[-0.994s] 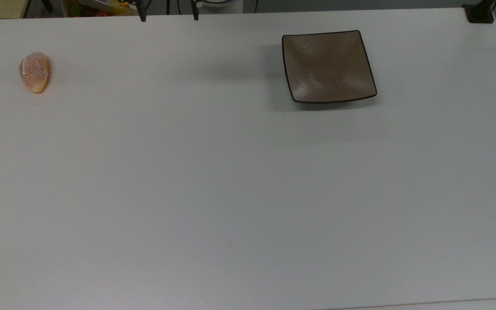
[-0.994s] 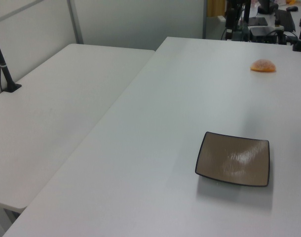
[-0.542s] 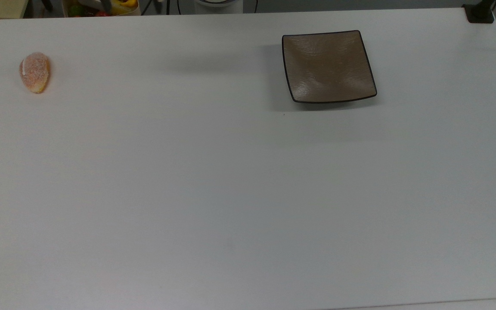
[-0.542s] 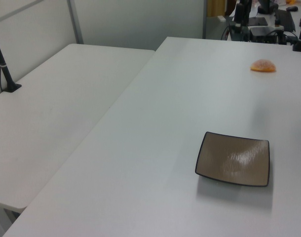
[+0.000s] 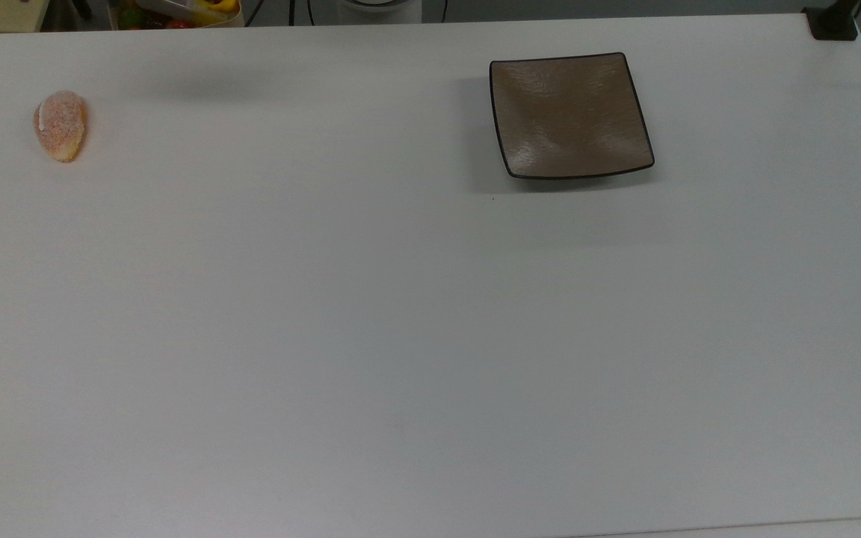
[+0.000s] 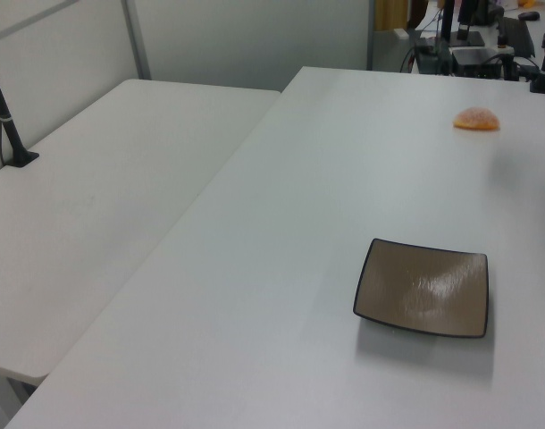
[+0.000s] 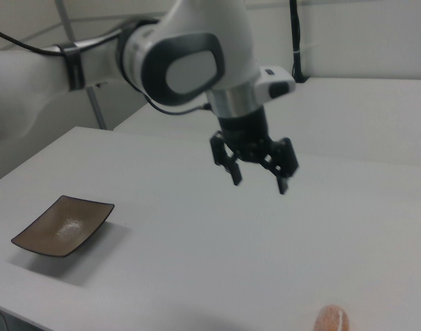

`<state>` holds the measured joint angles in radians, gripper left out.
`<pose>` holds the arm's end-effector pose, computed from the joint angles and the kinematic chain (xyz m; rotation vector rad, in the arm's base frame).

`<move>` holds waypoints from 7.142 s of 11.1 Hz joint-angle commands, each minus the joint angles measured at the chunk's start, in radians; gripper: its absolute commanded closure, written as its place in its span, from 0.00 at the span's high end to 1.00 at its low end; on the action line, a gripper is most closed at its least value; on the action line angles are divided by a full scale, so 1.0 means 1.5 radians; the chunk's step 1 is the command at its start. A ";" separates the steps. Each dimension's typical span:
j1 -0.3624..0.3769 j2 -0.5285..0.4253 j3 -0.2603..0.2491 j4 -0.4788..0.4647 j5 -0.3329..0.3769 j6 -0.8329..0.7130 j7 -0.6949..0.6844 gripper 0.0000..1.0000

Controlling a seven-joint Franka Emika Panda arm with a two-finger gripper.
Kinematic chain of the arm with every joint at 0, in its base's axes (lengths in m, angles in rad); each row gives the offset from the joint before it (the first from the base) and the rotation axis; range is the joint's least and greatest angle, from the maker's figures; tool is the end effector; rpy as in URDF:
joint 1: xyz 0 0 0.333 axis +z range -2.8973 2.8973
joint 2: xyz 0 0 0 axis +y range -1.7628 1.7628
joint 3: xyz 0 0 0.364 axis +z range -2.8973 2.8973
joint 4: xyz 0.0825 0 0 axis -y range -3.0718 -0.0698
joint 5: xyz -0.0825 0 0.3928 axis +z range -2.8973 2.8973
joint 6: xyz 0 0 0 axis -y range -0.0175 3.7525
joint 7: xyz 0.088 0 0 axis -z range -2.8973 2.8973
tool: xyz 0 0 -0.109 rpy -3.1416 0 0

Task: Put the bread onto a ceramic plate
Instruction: 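Lower the open gripper over the orange bread roll, then close the gripper on the bread roll, then lift the bread roll and carry it over the brown square plate, then lower the bread roll onto the plate and open the gripper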

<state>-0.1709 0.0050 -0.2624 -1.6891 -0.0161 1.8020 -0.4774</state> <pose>0.5291 -0.2459 0.6314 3.0747 0.0723 0.1378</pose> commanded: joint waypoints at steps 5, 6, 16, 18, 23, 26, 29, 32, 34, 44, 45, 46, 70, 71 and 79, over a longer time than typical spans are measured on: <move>-0.092 0.138 -0.006 -0.073 -0.008 0.202 -0.094 1.00; -0.097 0.160 -0.006 -0.085 -0.009 0.230 -0.097 1.00; -0.122 0.224 -0.024 -0.165 -0.050 0.370 -0.277 1.00; -0.122 0.228 -0.024 -0.183 -0.050 0.400 -0.277 1.00; -0.122 0.233 -0.024 -0.183 -0.049 0.399 -0.276 0.86; -0.122 0.234 -0.024 -0.183 -0.049 0.399 -0.277 0.36; -0.122 0.233 -0.024 -0.181 -0.049 0.394 -0.277 0.13; -0.114 0.206 -0.025 -0.174 -0.049 0.345 -0.266 0.13; -0.086 0.159 -0.023 -0.150 -0.043 0.246 -0.264 0.13; 0.055 -0.023 0.174 -0.038 -0.035 -0.121 -0.012 0.18; 0.083 -0.024 0.196 -0.031 -0.036 -0.140 0.029 0.18; 0.126 -0.024 0.200 -0.031 -0.036 -0.147 0.082 0.21; 0.454 0.224 0.310 -0.104 -0.104 0.104 0.632 0.55; 0.454 0.222 0.310 -0.104 -0.104 0.102 0.632 0.65; 0.445 0.158 0.311 -0.096 -0.103 0.055 0.635 1.00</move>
<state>0.5025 0.3218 0.2023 -1.8196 -0.1501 1.9281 0.4538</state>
